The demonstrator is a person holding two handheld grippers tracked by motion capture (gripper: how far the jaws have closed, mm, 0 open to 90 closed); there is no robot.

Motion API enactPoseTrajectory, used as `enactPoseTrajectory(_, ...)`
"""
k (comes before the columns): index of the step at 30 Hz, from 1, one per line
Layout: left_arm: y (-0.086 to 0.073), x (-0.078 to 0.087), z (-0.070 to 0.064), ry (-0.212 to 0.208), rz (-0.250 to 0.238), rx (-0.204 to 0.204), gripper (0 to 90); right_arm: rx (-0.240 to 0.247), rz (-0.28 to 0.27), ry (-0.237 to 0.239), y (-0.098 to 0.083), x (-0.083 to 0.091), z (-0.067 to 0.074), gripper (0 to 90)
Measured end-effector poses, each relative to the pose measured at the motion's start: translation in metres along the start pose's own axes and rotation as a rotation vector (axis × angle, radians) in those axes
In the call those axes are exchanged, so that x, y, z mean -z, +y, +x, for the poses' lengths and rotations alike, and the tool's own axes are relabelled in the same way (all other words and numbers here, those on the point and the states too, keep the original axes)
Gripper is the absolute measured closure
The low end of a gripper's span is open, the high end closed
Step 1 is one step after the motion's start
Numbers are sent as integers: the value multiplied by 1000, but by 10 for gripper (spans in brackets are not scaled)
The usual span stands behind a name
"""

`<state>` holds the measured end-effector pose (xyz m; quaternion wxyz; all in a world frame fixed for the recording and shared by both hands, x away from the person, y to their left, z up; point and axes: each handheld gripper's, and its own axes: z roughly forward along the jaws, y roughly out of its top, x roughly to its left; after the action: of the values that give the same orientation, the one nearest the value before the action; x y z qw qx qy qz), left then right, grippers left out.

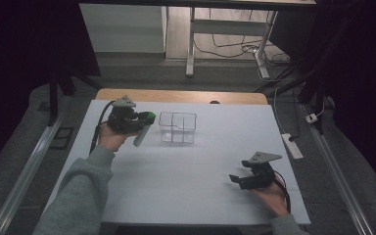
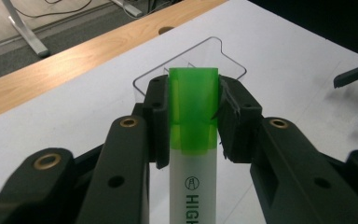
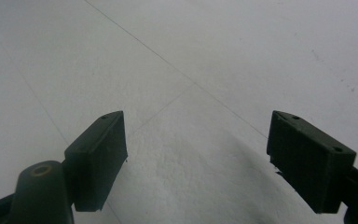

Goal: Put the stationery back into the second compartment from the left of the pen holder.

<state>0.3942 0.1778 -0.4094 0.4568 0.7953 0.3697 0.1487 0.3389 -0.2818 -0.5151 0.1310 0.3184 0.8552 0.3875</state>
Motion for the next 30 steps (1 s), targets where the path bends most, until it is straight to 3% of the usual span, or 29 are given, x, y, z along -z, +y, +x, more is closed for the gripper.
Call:
enactPoseTrajectory(14, 30, -14, -4, -10, -46, -16, 666, 0, -4, -3, 0, 1, 0, 199)
enactPoseTrajectory(30, 53, -37, -17, -12, -43, -51, 666, 3, -2, -1, 0, 1, -1, 199)
